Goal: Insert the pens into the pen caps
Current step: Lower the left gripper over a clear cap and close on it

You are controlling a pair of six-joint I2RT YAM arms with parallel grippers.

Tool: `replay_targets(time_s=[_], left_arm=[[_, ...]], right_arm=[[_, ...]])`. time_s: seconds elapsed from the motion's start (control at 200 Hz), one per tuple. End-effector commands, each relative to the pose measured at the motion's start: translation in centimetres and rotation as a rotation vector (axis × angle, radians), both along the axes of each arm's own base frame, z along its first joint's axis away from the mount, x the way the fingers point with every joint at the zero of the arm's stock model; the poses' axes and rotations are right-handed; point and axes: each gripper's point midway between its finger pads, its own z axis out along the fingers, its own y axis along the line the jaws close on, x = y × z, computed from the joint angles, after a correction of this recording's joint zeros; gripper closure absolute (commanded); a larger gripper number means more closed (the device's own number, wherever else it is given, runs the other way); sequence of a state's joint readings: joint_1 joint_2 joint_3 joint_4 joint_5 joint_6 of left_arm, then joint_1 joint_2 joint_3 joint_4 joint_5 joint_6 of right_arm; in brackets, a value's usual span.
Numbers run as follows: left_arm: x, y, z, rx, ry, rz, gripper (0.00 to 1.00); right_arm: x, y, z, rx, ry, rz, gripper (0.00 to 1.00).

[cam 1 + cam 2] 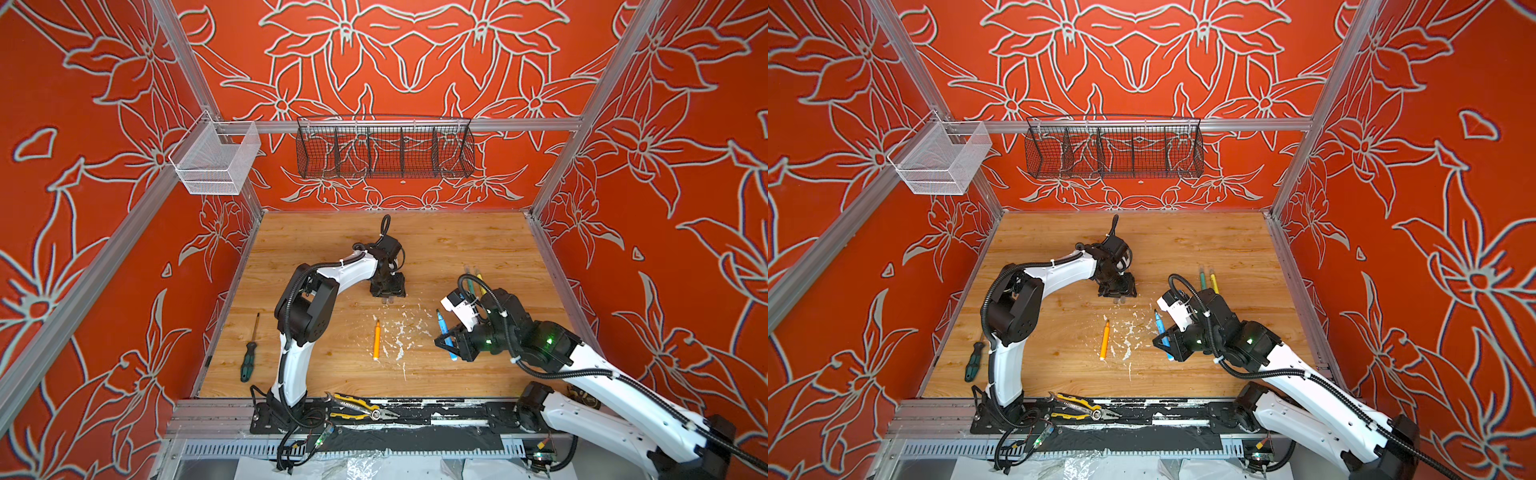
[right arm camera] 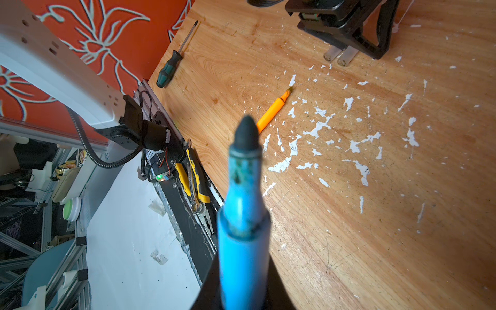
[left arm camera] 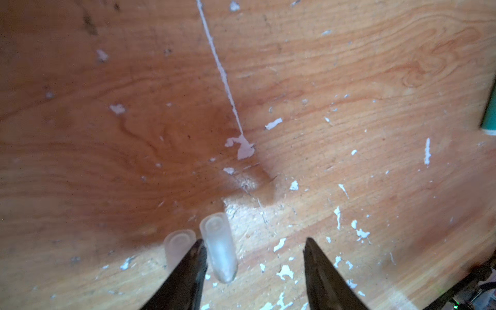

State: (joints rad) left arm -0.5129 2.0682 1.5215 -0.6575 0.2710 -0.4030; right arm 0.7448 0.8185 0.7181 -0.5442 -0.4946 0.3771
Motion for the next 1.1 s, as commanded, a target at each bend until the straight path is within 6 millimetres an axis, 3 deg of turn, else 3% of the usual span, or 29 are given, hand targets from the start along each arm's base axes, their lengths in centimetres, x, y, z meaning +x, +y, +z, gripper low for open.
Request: replay_targets(time_s=[0.0, 0.28, 0.676, 0.886, 1.096], left_arm=[[-0.5, 0.3, -0.6, 0.047, 0.026, -0.013, 0.46], [-0.4, 0.7, -1.2, 0.204, 0.013, -0.056, 0.48], [-1.9, 1.4, -3.0, 0.382, 0.066, -0.112, 0.61], [-2.2, 0.8, -3.6, 0.364, 0.077, -0.119, 0.73], [-1.4, -0.2, -4.0, 0.327, 0.067, -0.110, 0.78]], right_arm=[[0.0, -0.1, 0.1, 0.019, -0.008, -0.006, 1.00], [-0.3, -0.2, 0.2, 0.033, -0.007, -0.006, 1.00], [-0.6, -0.5, 0.7, 0.046, -0.019, -0.010, 1.00], [-0.9, -0.5, 0.7, 0.059, -0.014, -0.002, 1.00], [-1.2, -0.6, 0.4, 0.067, 0.000, -0.004, 1.00]])
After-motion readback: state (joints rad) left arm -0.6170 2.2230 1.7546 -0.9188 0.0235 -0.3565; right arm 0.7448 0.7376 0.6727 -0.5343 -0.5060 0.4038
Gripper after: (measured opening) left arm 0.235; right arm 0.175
